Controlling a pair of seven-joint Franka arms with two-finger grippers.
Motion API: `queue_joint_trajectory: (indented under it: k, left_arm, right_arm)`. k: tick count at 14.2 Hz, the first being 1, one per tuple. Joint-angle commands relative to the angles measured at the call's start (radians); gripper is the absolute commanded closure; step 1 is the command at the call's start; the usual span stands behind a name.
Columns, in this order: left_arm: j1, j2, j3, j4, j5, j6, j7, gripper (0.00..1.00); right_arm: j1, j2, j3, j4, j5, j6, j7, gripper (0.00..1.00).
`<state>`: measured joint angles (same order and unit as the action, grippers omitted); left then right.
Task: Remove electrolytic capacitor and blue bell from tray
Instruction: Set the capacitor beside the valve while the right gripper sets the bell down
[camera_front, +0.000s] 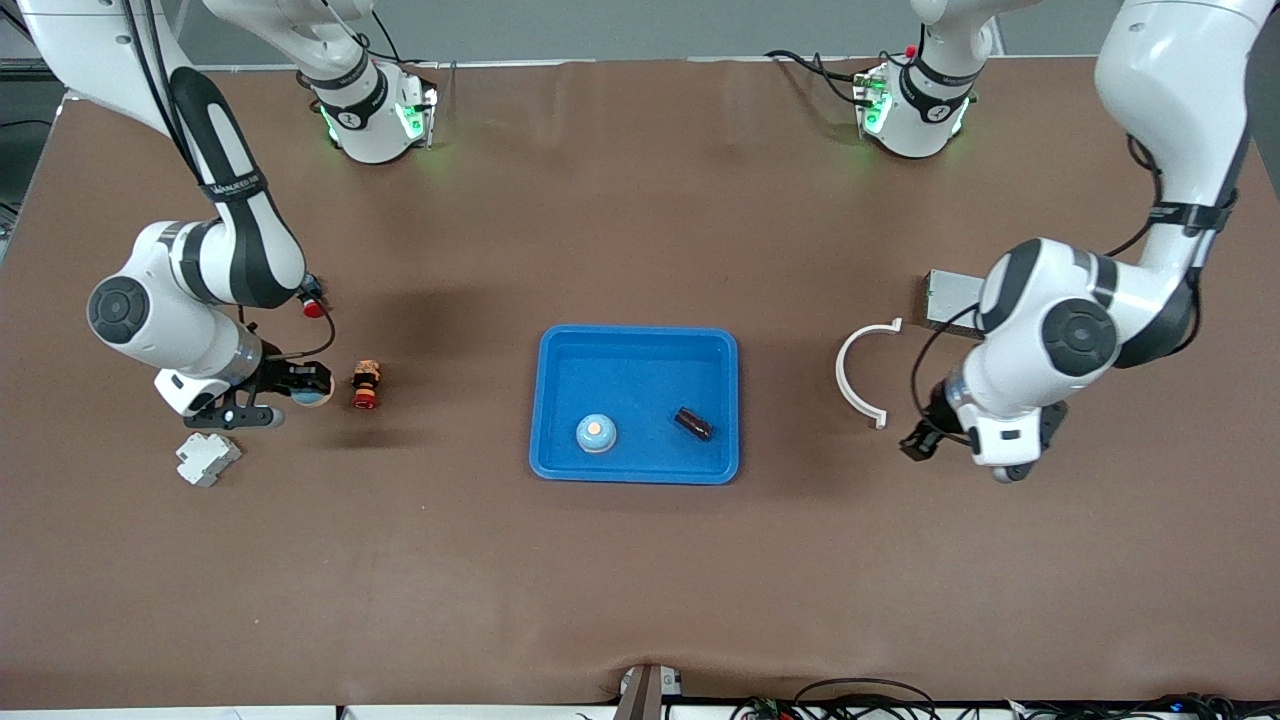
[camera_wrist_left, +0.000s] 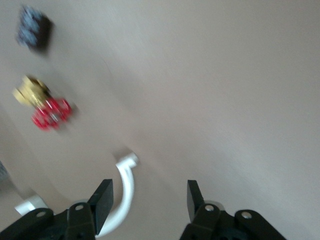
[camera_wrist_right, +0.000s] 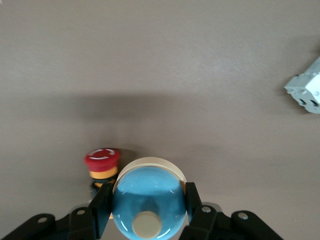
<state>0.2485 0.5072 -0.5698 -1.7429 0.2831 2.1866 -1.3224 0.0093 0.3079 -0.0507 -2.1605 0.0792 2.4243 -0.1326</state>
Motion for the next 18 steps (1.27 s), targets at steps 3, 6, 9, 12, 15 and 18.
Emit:
queue_joint_trajectory:
  k: [3, 6, 9, 12, 15, 18]
  left_arm:
    - [-0.171, 0.115, 0.002, 0.138, 0.005, -0.021, -0.271, 0.32]
    - [-0.257, 0.192, 0.005, 0.213, 0.008, -0.013, -0.395, 0.32]
    - [-0.336, 0.258, 0.014, 0.267, 0.010, 0.013, -0.431, 0.33]
    - [-0.373, 0.295, 0.016, 0.267, 0.007, 0.088, -0.466, 0.34]
    - [-0.461, 0.327, 0.083, 0.267, 0.010, 0.186, -0.517, 0.35]
    - [-0.558, 0.356, 0.178, 0.267, 0.007, 0.257, -0.531, 0.36]
  right_arm:
    - [-0.093, -0.024, 0.015, -0.074, -0.010, 0.078, -0.100, 1.00]
    - [-0.104, -0.003, 0.015, -0.084, -0.010, 0.102, -0.102, 1.00]
    - [-0.115, 0.036, 0.015, -0.082, -0.010, 0.130, -0.096, 1.00]
    - [-0.115, 0.069, 0.017, -0.081, -0.007, 0.156, -0.091, 1.00]
    - [-0.112, 0.086, 0.017, -0.075, 0.002, 0.162, -0.087, 1.00]
    - [-0.111, 0.114, 0.017, -0.073, 0.004, 0.191, -0.076, 1.00]
